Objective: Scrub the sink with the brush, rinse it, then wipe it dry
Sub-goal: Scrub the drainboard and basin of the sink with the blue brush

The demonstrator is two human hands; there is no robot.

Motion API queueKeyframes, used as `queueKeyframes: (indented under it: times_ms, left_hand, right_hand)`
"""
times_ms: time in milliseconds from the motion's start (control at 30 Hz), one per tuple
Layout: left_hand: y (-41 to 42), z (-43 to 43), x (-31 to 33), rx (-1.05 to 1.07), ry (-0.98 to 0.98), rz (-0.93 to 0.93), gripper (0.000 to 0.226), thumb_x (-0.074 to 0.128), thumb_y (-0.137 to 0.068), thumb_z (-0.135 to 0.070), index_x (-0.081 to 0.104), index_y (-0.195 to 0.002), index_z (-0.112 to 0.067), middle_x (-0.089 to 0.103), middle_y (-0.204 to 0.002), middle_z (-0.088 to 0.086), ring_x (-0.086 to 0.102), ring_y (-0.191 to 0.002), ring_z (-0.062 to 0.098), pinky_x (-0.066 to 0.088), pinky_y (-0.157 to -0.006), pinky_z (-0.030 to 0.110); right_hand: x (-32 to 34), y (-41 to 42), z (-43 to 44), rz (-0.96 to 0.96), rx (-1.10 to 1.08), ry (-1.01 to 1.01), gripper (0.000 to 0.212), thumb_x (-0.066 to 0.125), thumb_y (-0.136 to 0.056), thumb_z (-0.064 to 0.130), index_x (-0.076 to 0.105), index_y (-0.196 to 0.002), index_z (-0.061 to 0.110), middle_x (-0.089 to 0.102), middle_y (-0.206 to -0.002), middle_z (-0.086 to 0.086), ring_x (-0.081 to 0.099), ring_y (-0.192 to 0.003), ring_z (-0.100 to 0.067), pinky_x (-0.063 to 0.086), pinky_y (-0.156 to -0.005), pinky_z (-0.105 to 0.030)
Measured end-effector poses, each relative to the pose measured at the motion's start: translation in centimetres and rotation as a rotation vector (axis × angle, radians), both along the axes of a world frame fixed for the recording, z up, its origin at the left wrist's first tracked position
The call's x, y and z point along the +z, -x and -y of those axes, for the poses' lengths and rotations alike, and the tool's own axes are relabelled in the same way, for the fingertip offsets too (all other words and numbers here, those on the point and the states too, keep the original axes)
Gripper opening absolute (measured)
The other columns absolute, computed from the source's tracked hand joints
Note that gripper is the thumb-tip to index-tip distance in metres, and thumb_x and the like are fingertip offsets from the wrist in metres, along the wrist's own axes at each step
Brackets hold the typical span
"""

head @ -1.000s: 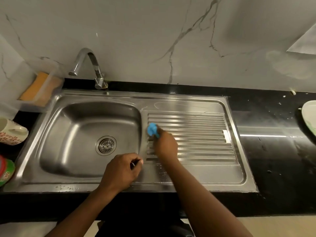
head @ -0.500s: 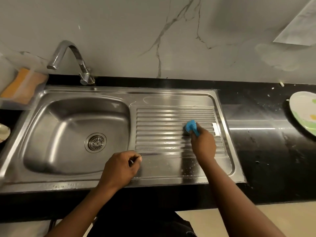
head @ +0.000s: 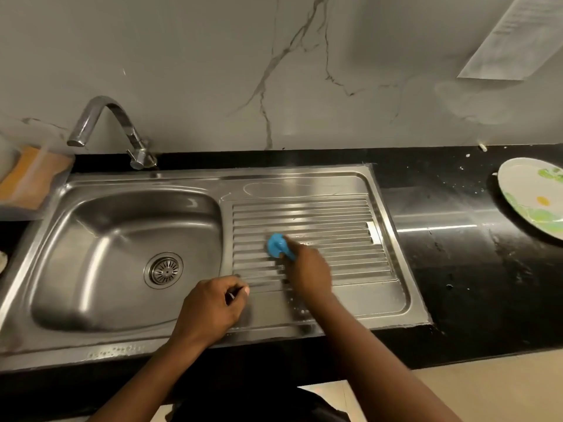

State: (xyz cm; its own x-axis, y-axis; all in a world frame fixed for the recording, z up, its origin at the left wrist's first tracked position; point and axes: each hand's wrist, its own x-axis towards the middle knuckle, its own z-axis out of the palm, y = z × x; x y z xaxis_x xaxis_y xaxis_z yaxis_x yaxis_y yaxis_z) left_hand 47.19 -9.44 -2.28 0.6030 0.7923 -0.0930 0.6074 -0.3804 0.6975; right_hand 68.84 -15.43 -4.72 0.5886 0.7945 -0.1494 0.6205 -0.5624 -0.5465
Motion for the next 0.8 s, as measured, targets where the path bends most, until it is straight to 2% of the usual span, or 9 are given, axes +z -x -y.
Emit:
queueKeyframes:
  times_ms: [67,133,200,267,333,433,600,733,800]
  left_hand:
    - [-0.1,0.1,0.0,-0.002,0.000,0.002,0.009,0.070,-0.094,-0.038,0.075,-0.086,-0.035,0.070,-0.076,-0.025,0.067,-0.073,-0.002,0.056,-0.065,0.024]
    - [-0.2,0.3,0.1,-0.010,0.004,0.000,0.010,0.070,-0.094,-0.037,0.074,-0.085,-0.035,0.070,-0.075,-0.025,0.067,-0.073,-0.002,0.056,-0.065,0.024]
    - [-0.3,0.4,0.3,-0.021,0.007,0.006,0.010,0.070,-0.094,-0.038,0.074,-0.086,-0.035,0.070,-0.076,-0.026,0.067,-0.073,-0.002,0.057,-0.066,0.024]
    - [-0.4,0.5,0.4,-0.027,0.005,0.010,0.010,0.069,-0.095,-0.038,0.074,-0.087,-0.034,0.071,-0.077,-0.025,0.067,-0.074,-0.003,0.058,-0.067,0.026]
    - [-0.6,0.6,0.5,-0.033,-0.003,0.009,0.010,0.069,-0.095,-0.038,0.074,-0.086,-0.034,0.070,-0.077,-0.025,0.067,-0.073,-0.003,0.058,-0.066,0.026]
    - [-1.0,0.8,0.4,-0.046,0.000,0.002,0.011,0.069,-0.094,-0.039,0.073,-0.084,-0.035,0.070,-0.077,-0.026,0.067,-0.073,-0.002,0.057,-0.065,0.025]
    - [-1.9,1.0,0.2,-0.084,0.000,-0.019,0.014,0.068,-0.095,-0.040,0.071,-0.082,-0.036,0.068,-0.075,-0.025,0.065,-0.071,-0.001,0.052,-0.062,0.022]
    - [-2.2,1.0,0.2,-0.064,0.012,0.006,0.010,0.070,-0.094,-0.039,0.074,-0.086,-0.035,0.071,-0.079,-0.026,0.067,-0.074,-0.002,0.057,-0.065,0.025]
    - [-2.1,1.2,0.0,-0.070,0.017,0.005,0.010,0.069,-0.095,-0.039,0.074,-0.086,-0.036,0.071,-0.079,-0.025,0.067,-0.073,-0.001,0.057,-0.065,0.026]
  right_hand:
    - [0.2,-3.9,2.4,0.022,-0.096,-0.006,0.039,0.062,-0.102,0.036,0.061,-0.142,0.036,0.073,-0.099,0.005,0.067,-0.078,-0.011,0.046,-0.064,-0.023]
    - [0.6,-7.4,4.8,0.030,-0.199,-0.008,0.034,0.061,-0.104,0.035,0.064,-0.137,0.028,0.063,-0.083,0.013,0.054,-0.066,0.005,0.037,-0.054,-0.015]
    - [0.8,-10.2,6.8,0.020,-0.301,-0.018,0.032,0.061,-0.104,0.032,0.065,-0.134,0.023,0.059,-0.081,0.014,0.056,-0.070,0.002,0.039,-0.055,-0.018]
    - [0.4,-11.6,7.4,-0.006,-0.422,-0.039,0.031,0.061,-0.103,0.029,0.066,-0.132,0.020,0.066,-0.090,0.006,0.062,-0.074,-0.008,0.045,-0.058,-0.026]
    - [-0.1,-11.1,6.6,-0.005,-0.502,-0.046,0.027,0.060,-0.103,0.027,0.067,-0.129,0.020,0.070,-0.096,0.002,0.063,-0.075,-0.010,0.047,-0.058,-0.026]
    - [-0.5,-7.0,4.4,-0.026,-0.402,-0.093,0.023,0.058,-0.104,0.027,0.068,-0.125,0.024,0.068,-0.090,0.008,0.062,-0.072,-0.004,0.049,-0.059,-0.025]
    - [-1.9,-2.3,2.5,-0.057,-0.134,-0.041,0.047,0.062,-0.102,0.039,0.054,-0.148,0.038,0.074,-0.119,0.005,0.071,-0.099,-0.016,0.058,-0.083,-0.034]
    - [-1.3,-6.6,5.2,-0.034,-0.190,-0.058,0.040,0.060,-0.103,0.042,0.059,-0.142,0.033,0.071,-0.094,0.011,0.065,-0.076,-0.003,0.056,-0.066,-0.026]
    - [-0.8,-10.0,7.3,0.009,-0.283,-0.042,0.033,0.058,-0.104,0.038,0.064,-0.135,0.028,0.066,-0.088,0.012,0.065,-0.075,-0.005,0.055,-0.064,-0.026]
